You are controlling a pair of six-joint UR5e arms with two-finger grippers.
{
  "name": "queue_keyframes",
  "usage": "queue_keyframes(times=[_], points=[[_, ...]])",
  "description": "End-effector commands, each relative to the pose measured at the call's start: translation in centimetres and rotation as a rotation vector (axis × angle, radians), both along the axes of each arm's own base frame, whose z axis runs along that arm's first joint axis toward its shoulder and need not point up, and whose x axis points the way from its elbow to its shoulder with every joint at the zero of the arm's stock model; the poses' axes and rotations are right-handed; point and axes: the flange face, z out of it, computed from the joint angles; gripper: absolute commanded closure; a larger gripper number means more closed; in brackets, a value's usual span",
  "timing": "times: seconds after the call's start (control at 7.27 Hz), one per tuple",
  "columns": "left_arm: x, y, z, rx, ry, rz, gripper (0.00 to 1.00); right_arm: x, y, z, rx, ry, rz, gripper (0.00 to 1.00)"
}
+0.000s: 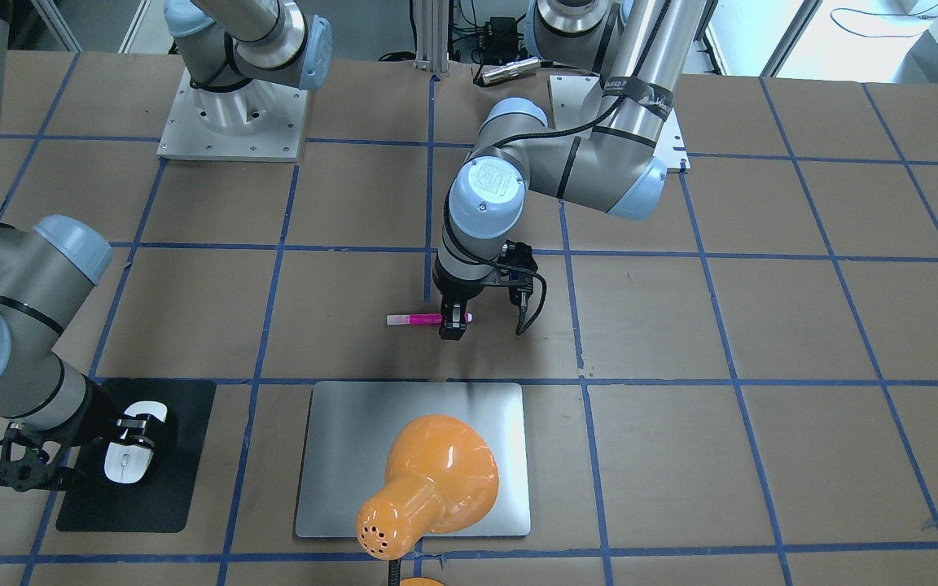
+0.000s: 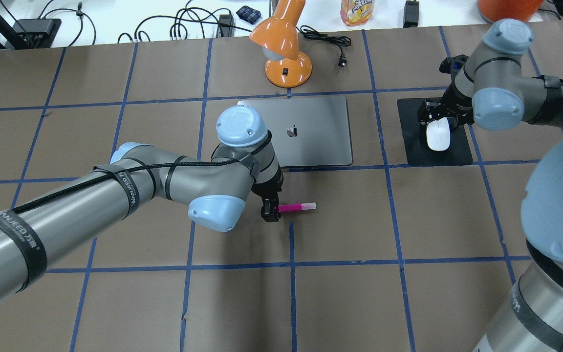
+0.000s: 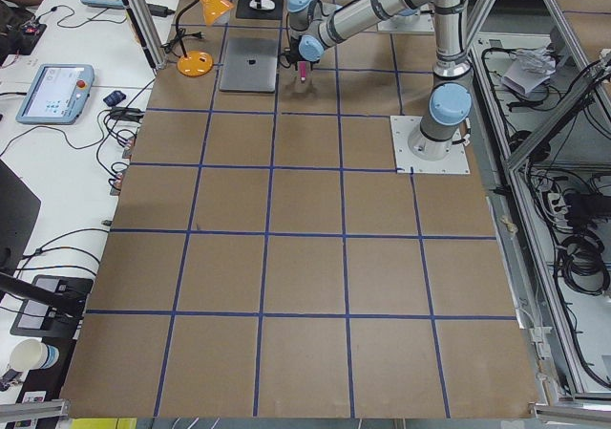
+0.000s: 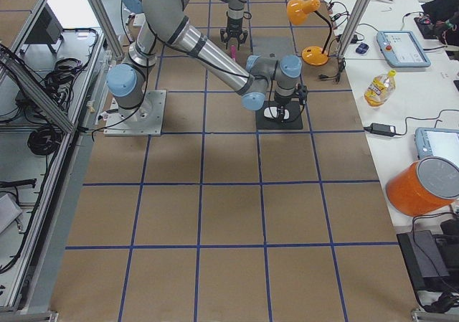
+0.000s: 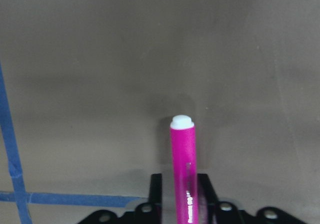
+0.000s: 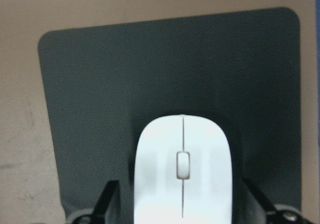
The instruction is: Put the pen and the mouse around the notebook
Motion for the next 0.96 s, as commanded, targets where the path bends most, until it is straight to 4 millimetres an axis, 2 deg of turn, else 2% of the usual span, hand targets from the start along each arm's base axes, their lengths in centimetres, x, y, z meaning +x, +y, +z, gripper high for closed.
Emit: queue_keyframes(times=[0.0,0.14,0.28,0.41,0.55,0.69,0.83], points=[[4.9,-1.8,2.7,-0.031,0.001,-0.200,0.04,3.1,-1.6,3.7,-0.017,0.016,0.049,0.00],[7.4,-2.2,5.3,-0.061,-0.003,-0.307,0.04,3.9,-1.2,8.5,0.026,0.006,0.060,0.00],[10.5,-2.9,7.6,-0.113,-0.017,-0.488,0.04,4.3,0.7,12.9,0.054,0.003,0.060,0.00],[14.3,-3.1,10.3,-0.135,-0.016,-0.628,0.03,5.6,3.5,17.4,0.070,-0.001,0.023,0.00],[17.4,-3.2,14.9,-0.137,-0.011,-0.673,0.02,9.7,6.3,20.4,0.086,0.002,-0.026,0.00],[19.3,-3.3,19.8,-0.110,0.011,-0.841,0.02,13.0,8.8,21.7,0.105,0.008,-0.037,0.00],[20.3,-2.6,23.9,-0.056,-0.014,-1.033,0.01,13.5,11.3,24.7,0.076,0.027,-0.037,0.00]])
